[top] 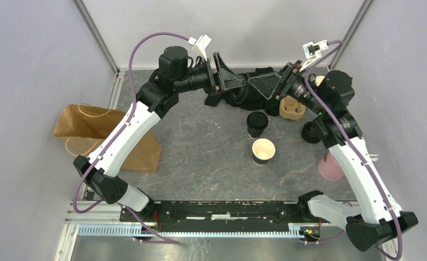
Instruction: Pack the takeout coffee
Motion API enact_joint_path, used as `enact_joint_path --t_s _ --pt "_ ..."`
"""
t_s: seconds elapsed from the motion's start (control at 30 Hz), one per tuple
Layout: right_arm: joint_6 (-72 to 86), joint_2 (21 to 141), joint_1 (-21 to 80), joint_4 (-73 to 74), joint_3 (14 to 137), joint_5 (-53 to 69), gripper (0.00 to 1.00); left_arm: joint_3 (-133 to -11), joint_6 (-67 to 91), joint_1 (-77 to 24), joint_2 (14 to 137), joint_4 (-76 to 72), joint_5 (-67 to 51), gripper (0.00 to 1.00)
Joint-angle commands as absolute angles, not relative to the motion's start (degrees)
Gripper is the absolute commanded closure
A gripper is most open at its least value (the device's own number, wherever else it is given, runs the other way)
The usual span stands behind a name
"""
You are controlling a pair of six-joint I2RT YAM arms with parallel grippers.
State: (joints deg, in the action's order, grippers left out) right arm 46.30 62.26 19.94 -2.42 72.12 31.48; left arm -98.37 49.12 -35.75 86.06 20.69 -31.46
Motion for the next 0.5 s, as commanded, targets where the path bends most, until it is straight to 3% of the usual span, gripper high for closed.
enact_joint_path --t_s 0.0,0.23,0.33,0.47 --pt "20.3 58.6 19.1 33.2 79.7 18.0 0.18 -98.7 39.6 -36.7 83.2 27.5 -24.8 0.32" --pt "13.3 51.1 19.1 47.0 82.7 4.7 0.08 -100.5 31.0 -48.3 88.1 34.9 -12.2 0.34" --pt "10.6 47.0 19.2 50.3 84.7 -5.8 0.02 -100.7 28.0 -53.7 91.6 37.0 -7.8 0.35" --pt "5.5 44.1 19.3 50.4 88.0 -20.7 0.02 -103.2 24.1 -58.9 96.6 39.2 -3.6 0.36"
